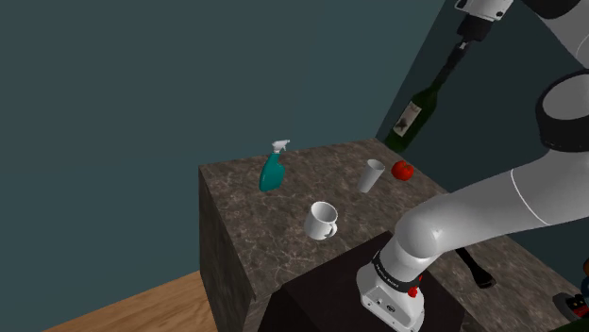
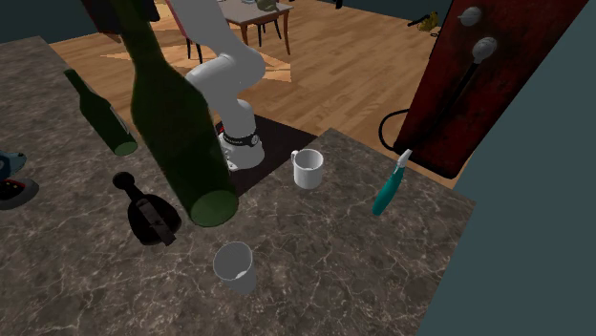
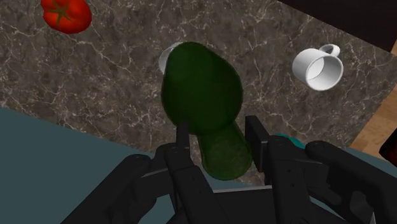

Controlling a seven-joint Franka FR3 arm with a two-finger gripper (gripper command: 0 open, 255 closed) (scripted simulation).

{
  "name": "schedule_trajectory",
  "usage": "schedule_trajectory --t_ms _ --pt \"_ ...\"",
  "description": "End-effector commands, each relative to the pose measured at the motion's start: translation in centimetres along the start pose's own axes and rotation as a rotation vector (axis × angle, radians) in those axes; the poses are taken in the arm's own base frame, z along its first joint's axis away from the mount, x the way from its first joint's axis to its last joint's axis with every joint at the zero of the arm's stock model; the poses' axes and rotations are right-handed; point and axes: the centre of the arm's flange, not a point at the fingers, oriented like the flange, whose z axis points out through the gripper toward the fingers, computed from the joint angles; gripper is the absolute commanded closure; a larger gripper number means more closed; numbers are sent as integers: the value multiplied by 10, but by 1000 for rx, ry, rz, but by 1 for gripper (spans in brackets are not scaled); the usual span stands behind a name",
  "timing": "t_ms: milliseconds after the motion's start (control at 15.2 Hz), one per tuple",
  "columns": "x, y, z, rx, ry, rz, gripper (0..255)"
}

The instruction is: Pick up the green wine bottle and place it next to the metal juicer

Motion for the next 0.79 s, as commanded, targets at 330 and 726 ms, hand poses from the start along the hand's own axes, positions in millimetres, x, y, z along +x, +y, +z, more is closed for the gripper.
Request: schedule_trajectory --t_ms 330,726 --pt "-73 39 42 0 1 -2 255" --pt "-137 73 74 0 1 -2 255"
